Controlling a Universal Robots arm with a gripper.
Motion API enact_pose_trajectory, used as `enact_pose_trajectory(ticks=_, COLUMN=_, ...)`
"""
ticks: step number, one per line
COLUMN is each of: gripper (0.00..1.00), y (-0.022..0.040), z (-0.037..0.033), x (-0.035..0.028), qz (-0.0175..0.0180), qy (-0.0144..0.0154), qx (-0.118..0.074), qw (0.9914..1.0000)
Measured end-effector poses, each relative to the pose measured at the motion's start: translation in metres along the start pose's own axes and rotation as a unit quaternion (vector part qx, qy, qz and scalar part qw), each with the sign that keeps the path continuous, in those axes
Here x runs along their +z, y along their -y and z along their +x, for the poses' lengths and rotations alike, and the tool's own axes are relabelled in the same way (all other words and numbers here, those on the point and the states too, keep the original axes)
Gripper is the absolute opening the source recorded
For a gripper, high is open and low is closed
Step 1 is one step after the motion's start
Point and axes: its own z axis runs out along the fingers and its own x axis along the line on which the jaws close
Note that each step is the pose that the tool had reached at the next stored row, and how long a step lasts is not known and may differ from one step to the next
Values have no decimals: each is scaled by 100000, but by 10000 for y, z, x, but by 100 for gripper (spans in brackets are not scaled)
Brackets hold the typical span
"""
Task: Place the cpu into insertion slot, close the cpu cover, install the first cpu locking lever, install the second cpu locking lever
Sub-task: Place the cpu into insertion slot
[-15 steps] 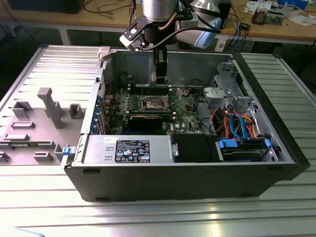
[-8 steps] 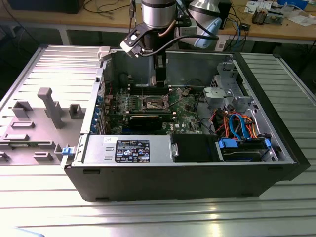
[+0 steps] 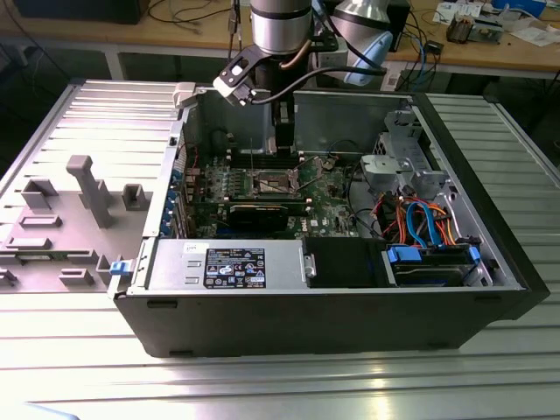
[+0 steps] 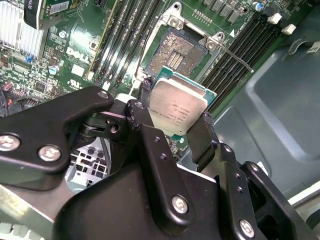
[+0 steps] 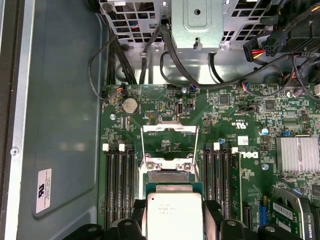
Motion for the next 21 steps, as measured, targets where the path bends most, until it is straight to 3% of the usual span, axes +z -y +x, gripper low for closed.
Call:
enact_pose_trajectory(ticks=9, gripper=54, y=0, z=0, x=2, qz=-2, qy=-2, qx=0, qw=100000)
enact_pose_trajectory(ticks=14, gripper=54, y=8, z=5, x=95, qz=-5, qy=-3, qx=17, qw=100000)
enact_pose_trajectory(ticks=21, gripper=54, y=24, z=2, x=284, qz=-4, qy=-4, qx=15, qw=100000)
